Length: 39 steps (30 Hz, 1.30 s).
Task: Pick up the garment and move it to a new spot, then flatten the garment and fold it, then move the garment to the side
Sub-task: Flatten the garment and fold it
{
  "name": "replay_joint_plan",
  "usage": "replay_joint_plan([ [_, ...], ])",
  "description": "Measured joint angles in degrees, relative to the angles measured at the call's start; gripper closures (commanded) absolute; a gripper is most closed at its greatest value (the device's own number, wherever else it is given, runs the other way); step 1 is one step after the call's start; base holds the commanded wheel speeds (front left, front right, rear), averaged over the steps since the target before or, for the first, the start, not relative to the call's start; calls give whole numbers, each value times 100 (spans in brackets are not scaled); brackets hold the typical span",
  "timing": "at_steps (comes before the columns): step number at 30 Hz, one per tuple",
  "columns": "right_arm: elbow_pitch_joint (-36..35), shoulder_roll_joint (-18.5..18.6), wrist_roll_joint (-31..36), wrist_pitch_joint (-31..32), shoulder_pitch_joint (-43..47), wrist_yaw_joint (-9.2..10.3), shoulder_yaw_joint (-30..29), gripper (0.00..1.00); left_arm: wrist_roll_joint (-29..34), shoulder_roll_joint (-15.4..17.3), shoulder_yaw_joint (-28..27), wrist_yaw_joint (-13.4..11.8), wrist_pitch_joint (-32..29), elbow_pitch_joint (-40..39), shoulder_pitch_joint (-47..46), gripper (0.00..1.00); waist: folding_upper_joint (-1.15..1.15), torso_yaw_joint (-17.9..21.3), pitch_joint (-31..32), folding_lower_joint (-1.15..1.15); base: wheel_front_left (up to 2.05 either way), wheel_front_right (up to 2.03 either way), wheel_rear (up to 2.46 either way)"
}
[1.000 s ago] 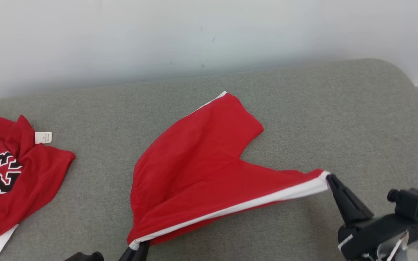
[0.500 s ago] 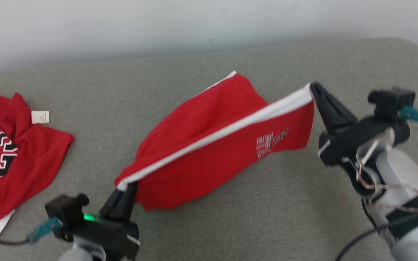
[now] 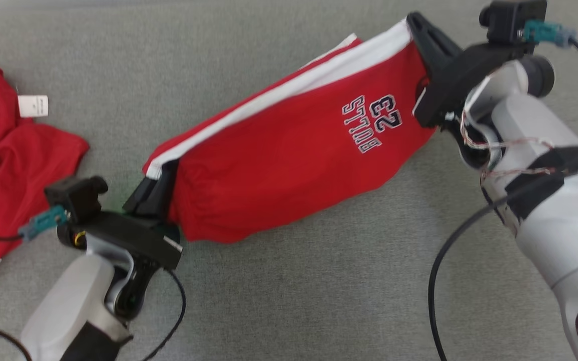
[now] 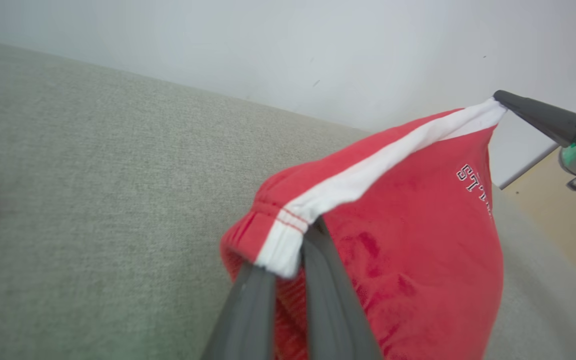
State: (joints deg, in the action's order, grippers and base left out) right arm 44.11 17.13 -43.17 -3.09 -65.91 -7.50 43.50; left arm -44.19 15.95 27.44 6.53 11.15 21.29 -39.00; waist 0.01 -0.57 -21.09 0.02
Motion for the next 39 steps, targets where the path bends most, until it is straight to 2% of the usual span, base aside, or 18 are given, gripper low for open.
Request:
replay_joint_plan([
  [8,944,-226,-214,-166,-938,0,493,100,-18,-140,194,57,27,552,-818,100,0,-153,-557,0,0,0,0],
  [18,1836,-433,-268,-516,-1543,0,859,100,-62,-332,444,81,204,993,-1535,100,-1,-333,-1023,-2,0,0,0],
  [25,2201,-547,-307,-720,-1719,0,1066,100,-221,-368,653,86,352,1134,-1768,100,-1,-419,-1222,-3,0,0,0],
  [26,2246,-556,-333,-755,-1724,0,1079,73,-234,-368,678,87,361,1147,-1769,69,-1,-423,-1231,-3,0,0,0],
  [27,2293,-563,-349,-758,-1726,0,1100,36,-238,-364,698,89,380,1165,-1776,39,-1,-423,-1230,-2,0,0,0],
  [28,2345,-584,-392,-759,-1726,0,1148,0,-250,-355,725,94,391,1214,-1795,0,-1,-415,-1203,-2,0,0,0],
  [33,2356,-566,-581,-727,-1694,0,1248,0,-192,-352,721,97,404,1287,-1730,0,-1,-396,-1075,-2,0,0,0],
  [39,2239,-432,-825,-737,-1413,0,1386,0,218,-356,285,27,403,1032,-1135,0,-1,-371,-819,-2,0,0,0],
])
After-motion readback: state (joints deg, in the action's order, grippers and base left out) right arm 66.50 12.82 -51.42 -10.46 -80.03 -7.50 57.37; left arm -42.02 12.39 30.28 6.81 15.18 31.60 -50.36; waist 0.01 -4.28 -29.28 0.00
